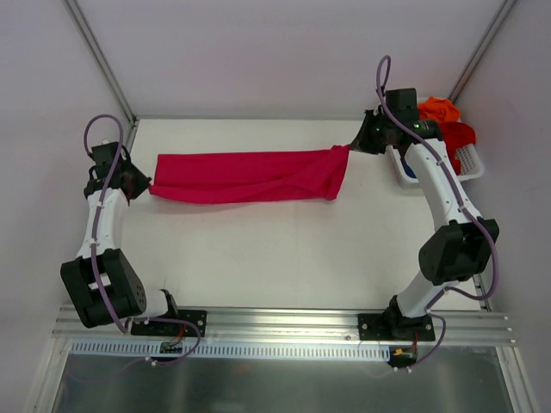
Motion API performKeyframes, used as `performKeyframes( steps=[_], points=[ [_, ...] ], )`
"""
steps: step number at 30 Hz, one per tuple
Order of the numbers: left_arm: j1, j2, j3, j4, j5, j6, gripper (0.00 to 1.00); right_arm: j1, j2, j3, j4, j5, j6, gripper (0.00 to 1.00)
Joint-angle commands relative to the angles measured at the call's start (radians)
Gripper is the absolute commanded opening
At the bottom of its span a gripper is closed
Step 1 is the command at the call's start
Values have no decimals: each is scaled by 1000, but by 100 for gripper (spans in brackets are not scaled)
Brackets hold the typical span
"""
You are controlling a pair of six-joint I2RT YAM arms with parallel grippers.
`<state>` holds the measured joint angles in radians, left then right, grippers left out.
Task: Fold and stack the t-shirts
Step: Fold the tshirt
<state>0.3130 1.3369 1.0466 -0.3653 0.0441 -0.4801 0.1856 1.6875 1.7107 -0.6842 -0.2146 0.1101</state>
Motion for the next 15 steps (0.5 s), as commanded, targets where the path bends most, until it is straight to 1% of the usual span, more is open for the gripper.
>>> performKeyframes(
  steps=[1, 5, 10, 15],
  points=[
    [-6, -12, -16, -12, 3, 23, 0, -3, -45, -28, 14, -14, -15, 0],
    [-2, 25, 0, -12, 5, 5, 0, -2, -32, -14, 15, -11, -16, 1],
    [43, 88, 24, -14, 65, -51, 0, -6, -35, 4, 14, 10, -7, 1],
    [69, 131, 47, -12, 74, -64, 0, -28, -29, -5, 14, 18, -9, 1]
  ],
)
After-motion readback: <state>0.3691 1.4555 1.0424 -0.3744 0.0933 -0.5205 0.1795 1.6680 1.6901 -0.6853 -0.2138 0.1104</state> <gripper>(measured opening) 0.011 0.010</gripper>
